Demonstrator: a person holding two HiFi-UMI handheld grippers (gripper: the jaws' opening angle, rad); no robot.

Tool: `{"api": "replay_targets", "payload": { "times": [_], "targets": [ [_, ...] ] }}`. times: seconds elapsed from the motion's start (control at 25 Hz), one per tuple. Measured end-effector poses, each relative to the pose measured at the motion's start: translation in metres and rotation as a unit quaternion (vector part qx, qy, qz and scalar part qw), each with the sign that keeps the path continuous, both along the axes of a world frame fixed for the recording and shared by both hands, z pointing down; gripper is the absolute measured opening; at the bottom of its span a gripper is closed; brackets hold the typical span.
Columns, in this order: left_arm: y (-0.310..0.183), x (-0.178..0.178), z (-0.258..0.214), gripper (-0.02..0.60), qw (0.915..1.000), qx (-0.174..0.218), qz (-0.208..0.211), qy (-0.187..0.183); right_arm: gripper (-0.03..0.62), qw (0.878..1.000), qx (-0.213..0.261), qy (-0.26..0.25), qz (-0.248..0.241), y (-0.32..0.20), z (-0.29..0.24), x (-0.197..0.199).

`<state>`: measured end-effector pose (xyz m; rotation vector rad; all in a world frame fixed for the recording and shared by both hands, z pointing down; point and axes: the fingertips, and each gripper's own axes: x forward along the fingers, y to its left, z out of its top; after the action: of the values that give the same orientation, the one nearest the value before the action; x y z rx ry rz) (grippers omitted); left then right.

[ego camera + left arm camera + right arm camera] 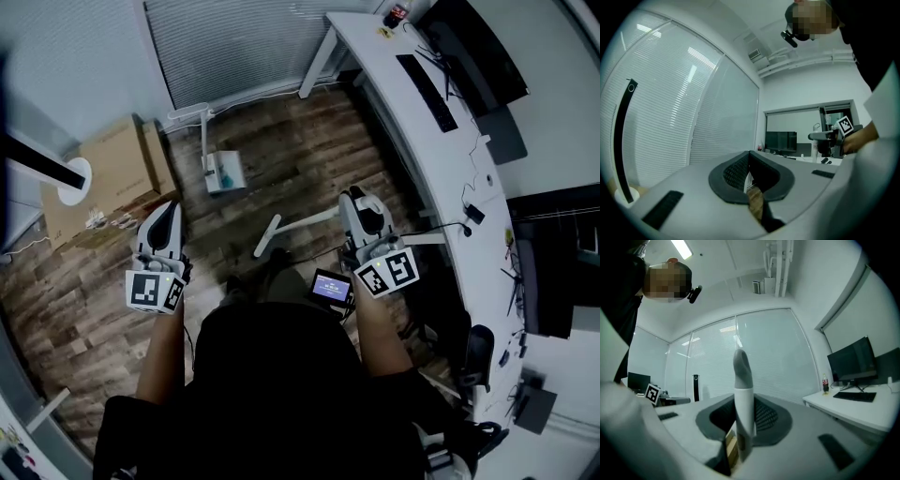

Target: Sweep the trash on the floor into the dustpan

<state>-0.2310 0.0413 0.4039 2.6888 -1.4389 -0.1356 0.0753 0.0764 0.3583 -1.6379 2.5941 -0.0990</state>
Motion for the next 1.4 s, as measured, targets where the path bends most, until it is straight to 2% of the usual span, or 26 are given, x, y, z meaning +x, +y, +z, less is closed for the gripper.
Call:
{"api": "replay_targets", "payload": {
  "times": [0.16,0.44,0.72,1.0,1.4],
  "targets": [
    [0.009,0.016,-0.004,-0.005,0.9999,0.002,0.013,0.004,0.08,1.0,0.009,0.001,-0.03,0.014,-0.004,-0.002],
    [0.02,0.041,-0.018,-0.005,1.0,0.003,0.006,0.006,0.08,0.998,0.006,-0.009,-0.057,0.023,-0.001,0.009],
    [0.032,0.091,-0.022,-0.005,0.9998,-0.008,0.019,0.005,0.08,0.996,0.01,-0.008,-0.085,0.037,0.002,0.044],
    [0.045,0.123,-0.012,-0.005,0.9995,-0.012,0.026,-0.014,0.081,0.999,0.007,-0.001,-0.05,0.039,0.012,0.084],
    [0.06,0.145,-0.008,-0.005,0.999,-0.018,0.032,-0.026,0.081,1.0,-0.012,-0.009,-0.016,0.043,0.028,0.125]
  ]
}}
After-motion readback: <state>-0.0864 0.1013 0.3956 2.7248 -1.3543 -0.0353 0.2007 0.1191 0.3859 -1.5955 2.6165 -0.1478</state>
